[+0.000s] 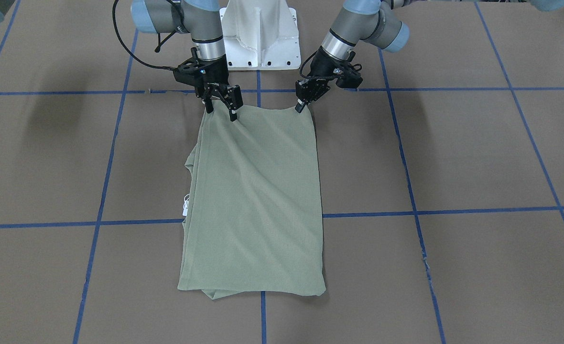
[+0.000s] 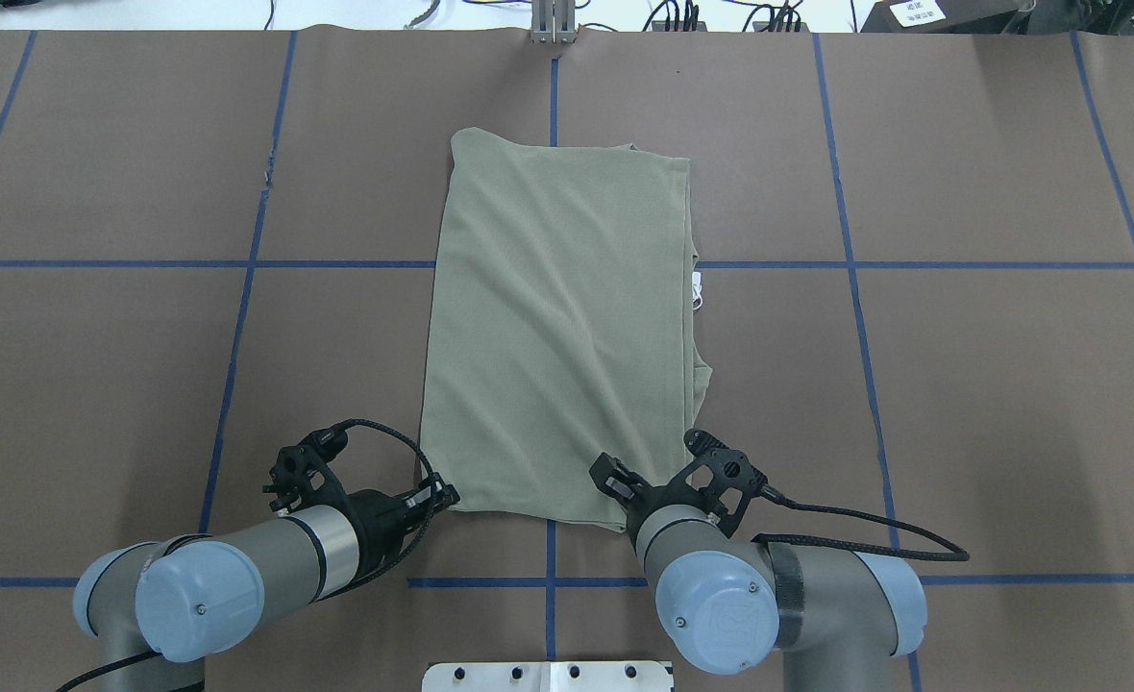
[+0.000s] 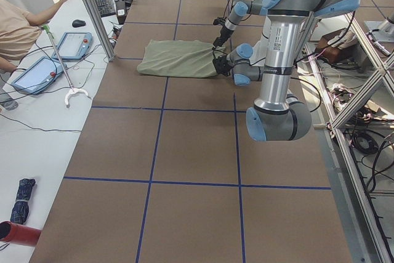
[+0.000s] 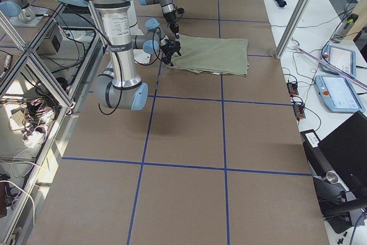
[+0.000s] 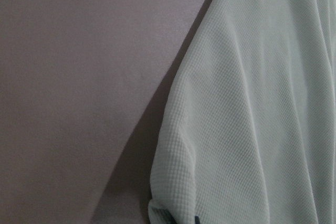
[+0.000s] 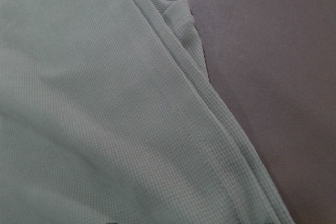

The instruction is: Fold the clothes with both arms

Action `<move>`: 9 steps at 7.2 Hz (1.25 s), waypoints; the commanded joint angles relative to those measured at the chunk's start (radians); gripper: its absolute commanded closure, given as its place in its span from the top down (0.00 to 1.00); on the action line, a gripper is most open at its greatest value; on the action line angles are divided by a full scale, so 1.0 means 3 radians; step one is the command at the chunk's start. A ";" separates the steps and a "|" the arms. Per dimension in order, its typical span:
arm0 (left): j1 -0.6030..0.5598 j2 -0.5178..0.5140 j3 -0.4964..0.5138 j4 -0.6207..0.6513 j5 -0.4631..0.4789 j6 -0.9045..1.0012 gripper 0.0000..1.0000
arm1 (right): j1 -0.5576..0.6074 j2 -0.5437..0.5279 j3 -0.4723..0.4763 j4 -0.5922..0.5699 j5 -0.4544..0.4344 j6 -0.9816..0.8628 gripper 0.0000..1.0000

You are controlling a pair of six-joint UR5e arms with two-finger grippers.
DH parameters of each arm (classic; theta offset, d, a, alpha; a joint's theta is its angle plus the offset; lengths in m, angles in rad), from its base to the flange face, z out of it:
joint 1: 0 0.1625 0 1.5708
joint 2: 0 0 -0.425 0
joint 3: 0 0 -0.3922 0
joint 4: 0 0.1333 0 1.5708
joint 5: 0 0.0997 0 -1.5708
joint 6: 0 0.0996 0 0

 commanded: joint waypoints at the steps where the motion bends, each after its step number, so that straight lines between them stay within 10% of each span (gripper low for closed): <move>1: 0.0000 0.0001 0.0000 0.0000 0.0001 0.0000 0.00 | -0.0015 0.0036 -0.0006 0.0010 -0.0017 0.0002 0.34; 3: 0.0000 0.0001 0.0000 0.0000 -0.0004 0.0000 0.00 | -0.0025 0.0042 -0.0001 0.0005 -0.0022 0.0033 0.00; 6: -0.0030 0.0006 -0.0096 0.0010 -0.0025 0.0020 0.00 | 0.0031 0.0032 0.0167 -0.0030 -0.0032 0.0028 0.00; 9: -0.0046 0.0128 -0.1646 0.1329 -0.0412 0.0327 0.00 | -0.0060 -0.0040 0.1308 -0.0972 0.0003 0.0022 0.00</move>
